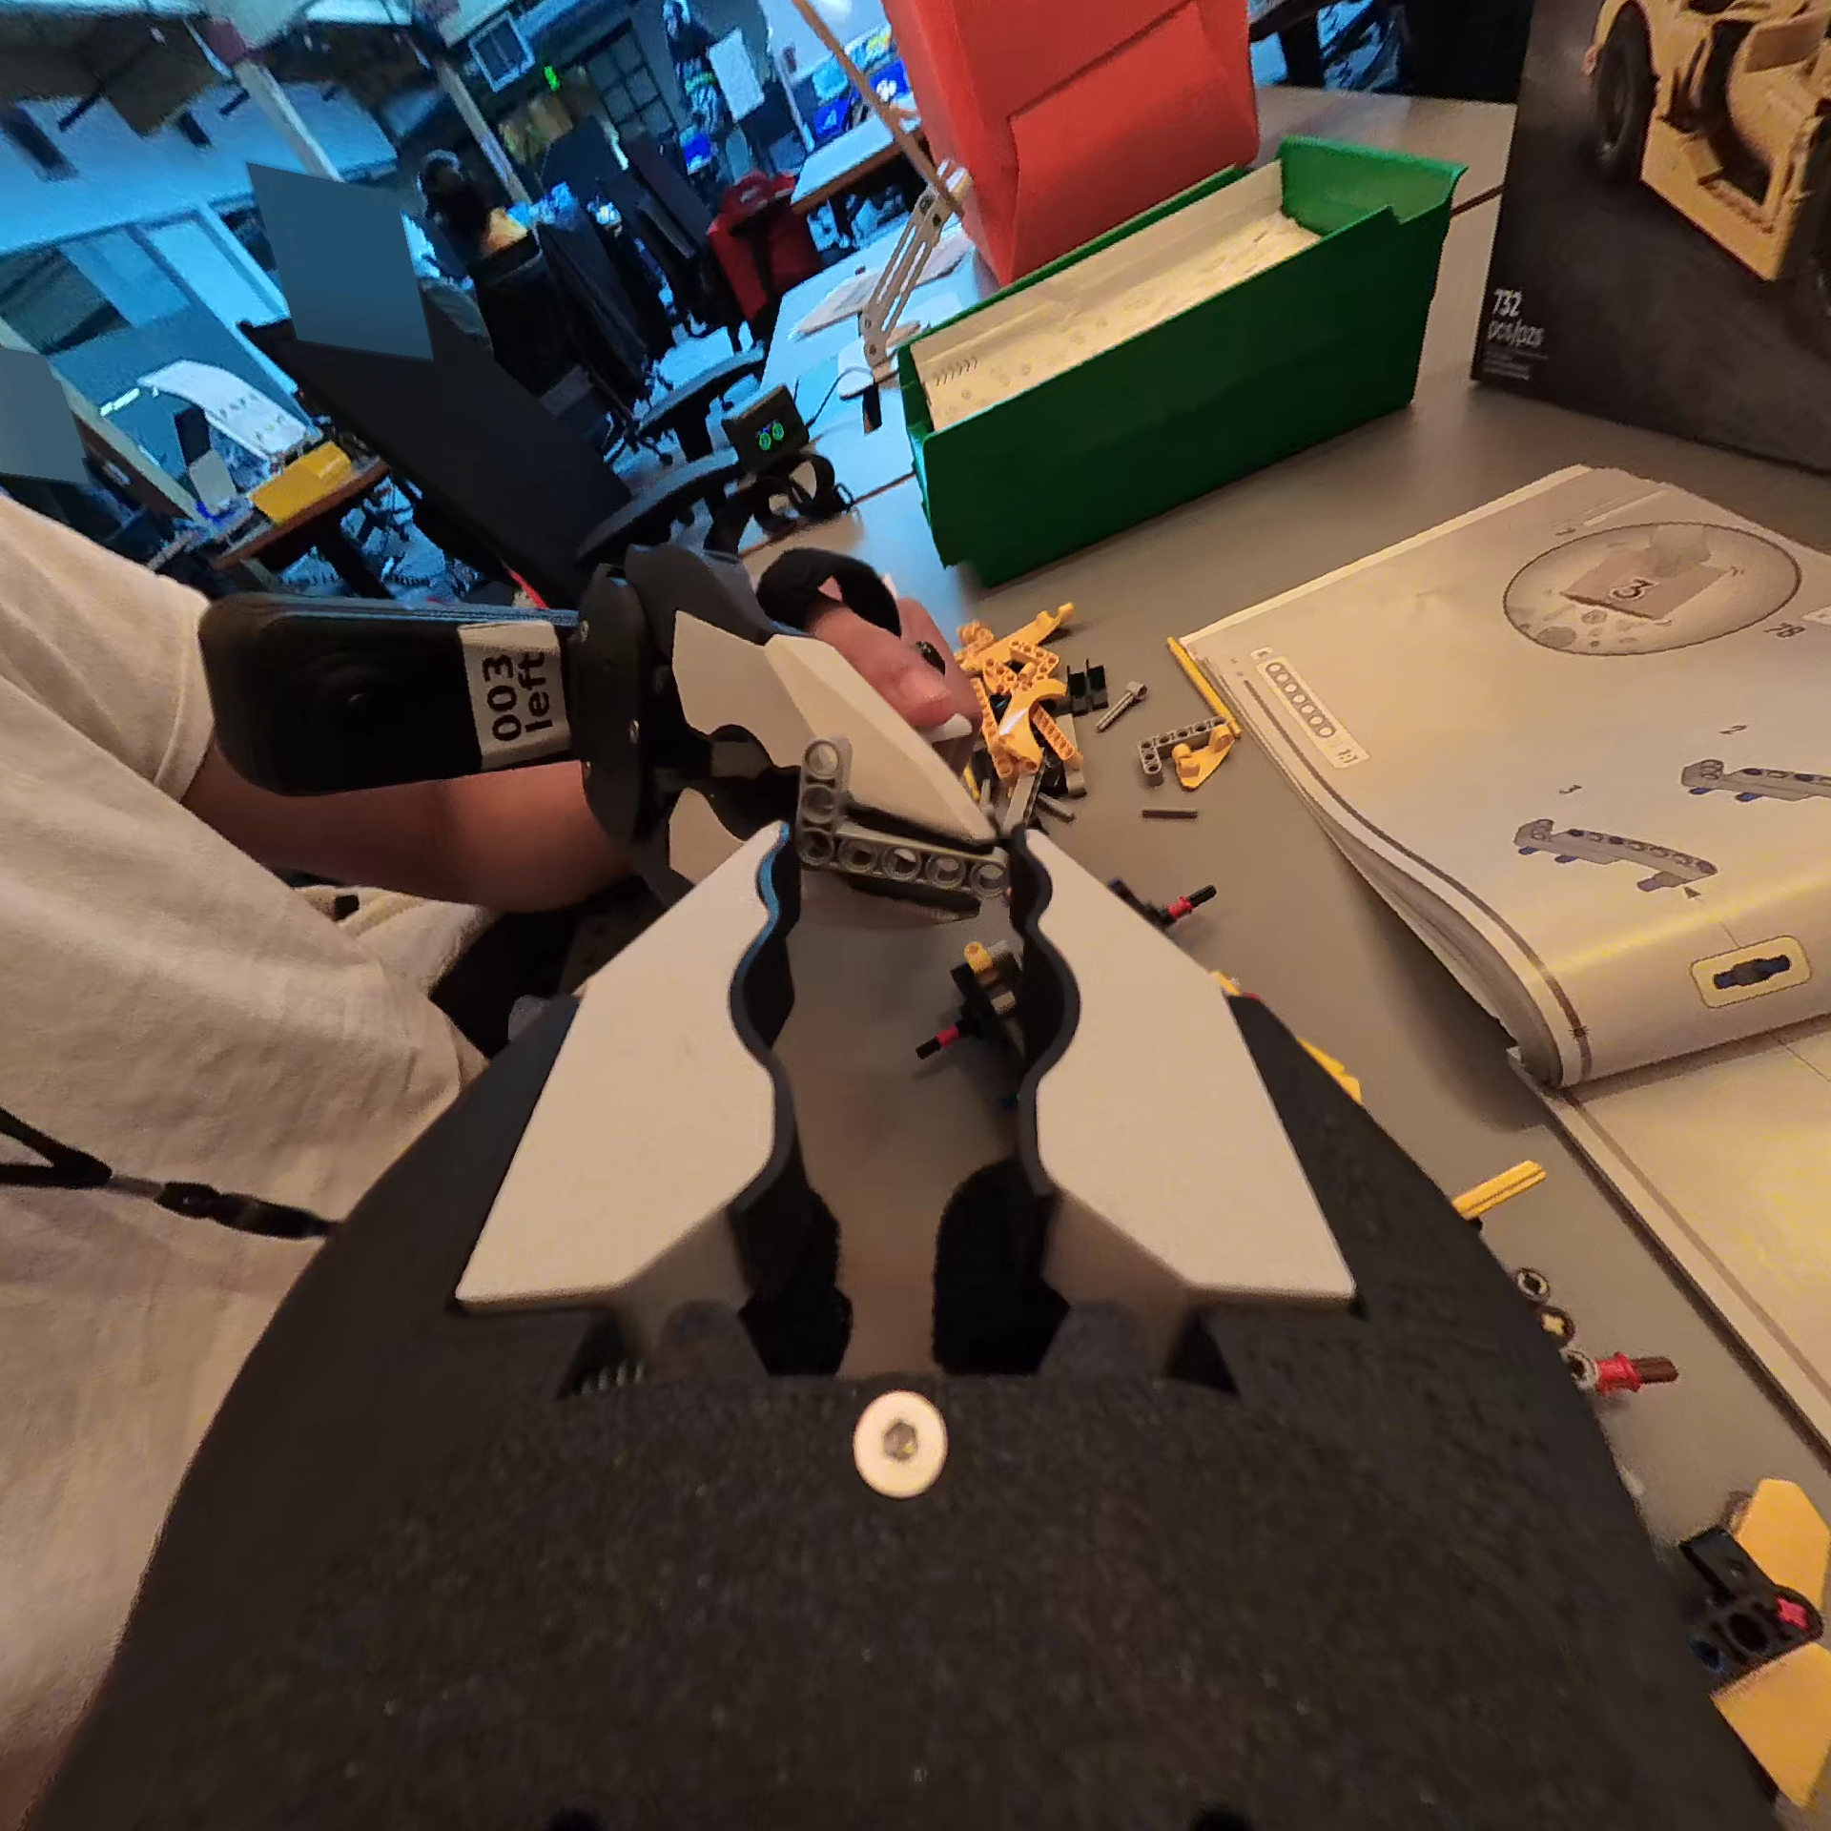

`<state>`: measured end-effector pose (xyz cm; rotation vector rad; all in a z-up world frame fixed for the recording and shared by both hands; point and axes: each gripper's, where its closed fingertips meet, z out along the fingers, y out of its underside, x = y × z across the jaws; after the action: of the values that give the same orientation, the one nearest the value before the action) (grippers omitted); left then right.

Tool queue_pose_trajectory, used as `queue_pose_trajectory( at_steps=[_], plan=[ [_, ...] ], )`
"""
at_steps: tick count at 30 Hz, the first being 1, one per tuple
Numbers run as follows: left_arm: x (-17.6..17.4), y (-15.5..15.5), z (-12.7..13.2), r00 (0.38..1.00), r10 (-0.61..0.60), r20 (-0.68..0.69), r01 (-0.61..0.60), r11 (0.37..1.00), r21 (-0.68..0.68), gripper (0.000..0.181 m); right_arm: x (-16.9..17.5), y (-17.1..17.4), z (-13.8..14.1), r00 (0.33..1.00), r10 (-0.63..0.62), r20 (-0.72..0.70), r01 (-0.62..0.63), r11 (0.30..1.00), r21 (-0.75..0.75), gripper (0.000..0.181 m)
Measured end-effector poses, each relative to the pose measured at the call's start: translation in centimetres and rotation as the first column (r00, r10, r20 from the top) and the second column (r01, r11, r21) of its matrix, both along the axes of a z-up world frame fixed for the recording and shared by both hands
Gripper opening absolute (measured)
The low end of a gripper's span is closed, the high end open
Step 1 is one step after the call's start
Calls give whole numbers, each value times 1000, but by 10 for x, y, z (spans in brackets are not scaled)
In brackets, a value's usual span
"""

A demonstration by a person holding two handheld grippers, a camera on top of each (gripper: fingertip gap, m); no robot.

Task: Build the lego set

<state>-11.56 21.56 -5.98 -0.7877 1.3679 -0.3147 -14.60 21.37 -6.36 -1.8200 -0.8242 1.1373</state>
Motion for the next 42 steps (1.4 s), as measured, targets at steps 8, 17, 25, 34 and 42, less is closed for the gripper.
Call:
queue_pose_trajectory(
  at_steps=[8, 17, 25, 34, 42],
  plan=[
    [-23, 23, 39, 962, -24, 271, 123, 927, -355, 7, 34, 14, 48, 954, -119, -274, 151, 984, 98, 41],
    [-62, 74, 48, 927, 105, 359, 107, 846, -523, 7, 24, 28, 34, 946, -170, -275, 210, 970, 124, 39],
    [-75, 98, 40, 911, 135, 390, 195, 693, -694, 7, 35, 38, 25, 950, -300, -82, 310, 883, 354, 39],
    [-65, 91, 33, 931, 116, 347, 160, 723, -672, 7, 49, -82, -47, 949, -57, 311, 6, 987, 163, 36],
    [-70, 94, 36, 927, 144, 346, 130, 742, -658, 7, 93, -141, -118, 813, -199, 547, 196, 978, 64, 28]
  ],
)
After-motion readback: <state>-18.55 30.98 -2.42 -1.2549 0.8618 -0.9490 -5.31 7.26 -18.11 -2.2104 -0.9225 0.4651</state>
